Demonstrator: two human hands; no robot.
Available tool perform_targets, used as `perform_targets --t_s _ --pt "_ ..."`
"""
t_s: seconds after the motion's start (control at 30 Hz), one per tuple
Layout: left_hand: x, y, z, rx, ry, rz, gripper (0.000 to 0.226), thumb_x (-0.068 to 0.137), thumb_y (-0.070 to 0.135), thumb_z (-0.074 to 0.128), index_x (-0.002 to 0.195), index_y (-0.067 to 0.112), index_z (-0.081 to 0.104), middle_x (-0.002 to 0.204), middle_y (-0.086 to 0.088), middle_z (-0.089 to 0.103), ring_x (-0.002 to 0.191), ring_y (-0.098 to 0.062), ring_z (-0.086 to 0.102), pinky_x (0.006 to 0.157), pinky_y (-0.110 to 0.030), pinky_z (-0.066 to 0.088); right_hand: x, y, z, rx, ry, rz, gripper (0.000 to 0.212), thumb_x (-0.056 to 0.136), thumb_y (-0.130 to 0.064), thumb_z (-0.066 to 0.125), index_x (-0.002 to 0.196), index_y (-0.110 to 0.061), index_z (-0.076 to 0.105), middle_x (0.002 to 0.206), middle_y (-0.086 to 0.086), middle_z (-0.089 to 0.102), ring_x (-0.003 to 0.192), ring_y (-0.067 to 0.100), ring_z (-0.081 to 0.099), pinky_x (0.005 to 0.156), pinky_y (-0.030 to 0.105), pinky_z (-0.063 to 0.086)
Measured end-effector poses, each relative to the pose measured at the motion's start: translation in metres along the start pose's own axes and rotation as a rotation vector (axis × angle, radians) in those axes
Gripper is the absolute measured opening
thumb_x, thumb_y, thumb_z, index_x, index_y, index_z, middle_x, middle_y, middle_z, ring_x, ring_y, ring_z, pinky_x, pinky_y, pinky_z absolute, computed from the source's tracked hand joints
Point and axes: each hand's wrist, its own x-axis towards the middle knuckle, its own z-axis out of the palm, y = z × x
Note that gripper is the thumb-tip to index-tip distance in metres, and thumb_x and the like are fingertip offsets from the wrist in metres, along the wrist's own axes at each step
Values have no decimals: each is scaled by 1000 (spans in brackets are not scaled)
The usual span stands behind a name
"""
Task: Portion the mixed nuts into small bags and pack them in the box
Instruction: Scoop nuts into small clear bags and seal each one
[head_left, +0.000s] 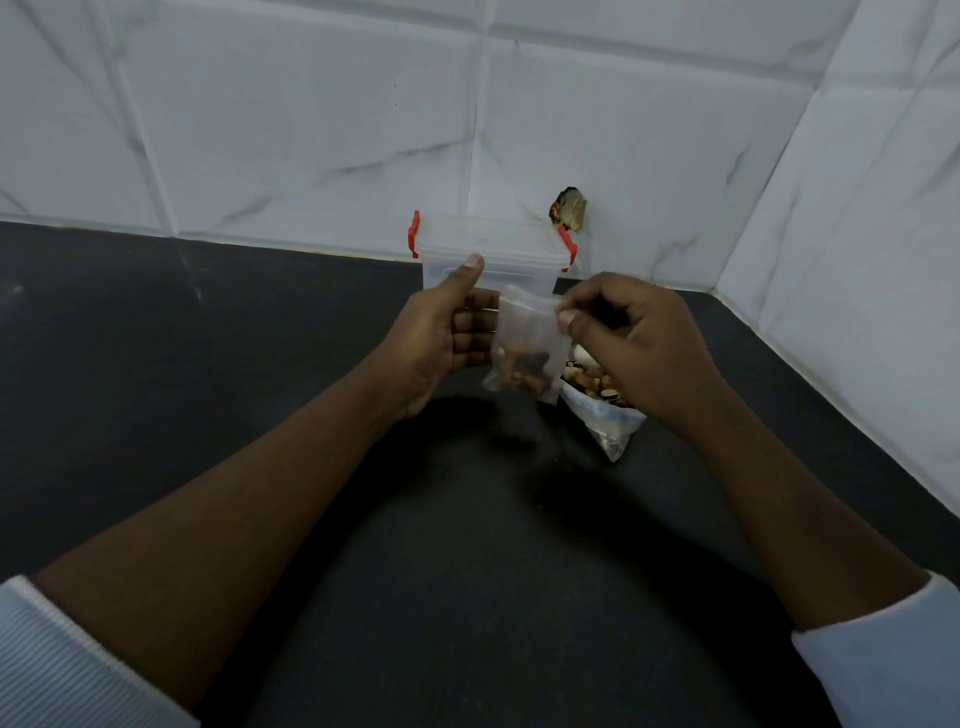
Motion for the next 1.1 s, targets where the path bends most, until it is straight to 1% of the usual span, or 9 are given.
perform_targets --t_s 0.1,0.27,0.4,0.57,0.67,0.73,0.87,0.97,1.1 --pt "0 -1 0 12 16 -4 58 102 57 45 113 7 73 109 -15 76 102 -30 73 94 -44 58 -2 1 3 -116 -183 -38 10 94 -9 69 100 -14 76 90 -8 73 84 7 68 74 14 48" --pt "-2 1 2 7 13 7 55 103 54 46 111 5 69 94 -11 76 87 -26 73 84 -41 59 -2 -6 3 11 49 -26 6 95 -8 67 96 -11 73 87 -1 73 80 12 67 73 20 52" --pt "-2 0 2 47 -4 0 58 102 57 45 115 7 72 107 -14 77 103 -31 73 96 -47 56 -3 -1 4 -156 -250 -23 13 92 -8 70 95 -18 76 88 -10 73 82 4 67 72 13 49" --pt "-3 1 3 44 -19 11 53 104 53 45 111 7 70 98 -11 77 92 -27 74 86 -42 58 -2 -5 5 8 26 12 7 95 -9 67 93 -13 72 83 -3 71 76 10 65 71 20 50" --pt "-2 0 4 53 -42 7 55 103 54 46 118 6 69 108 -13 77 102 -29 74 93 -45 57 -3 -2 7 -109 -187 -22 11 93 -9 67 92 -19 72 85 -8 71 80 9 66 70 17 47" --pt "-2 -1 4 57 -74 -5 55 101 54 50 121 7 69 111 -13 77 105 -29 73 94 -45 56 -4 0 10 -97 -192 -3 12 94 -10 67 93 -21 73 84 -9 71 76 7 65 68 16 46" --pt "-4 -3 3 43 -219 41 38 94 35 67 120 6 69 113 -15 75 101 -29 73 91 -44 57 1 1 6 127 39 79 7 98 -11 64 98 -13 71 84 -2 71 76 18 67 72 33 56" --pt "-6 -4 8 38 -234 47 39 88 10 73 124 -2 67 113 -18 75 99 -28 75 86 -36 60 3 1 4 252 95 140 8 100 -5 61 103 -6 69 86 10 71 75 33 68 72 50 61" --pt "-8 -2 13 5 -196 52 39 84 9 75 120 -5 68 111 -19 76 95 -24 74 80 -31 60 3 4 6 404 76 240 20 99 -18 66 118 -17 64 94 23 71 84 44 70 79 62 59"
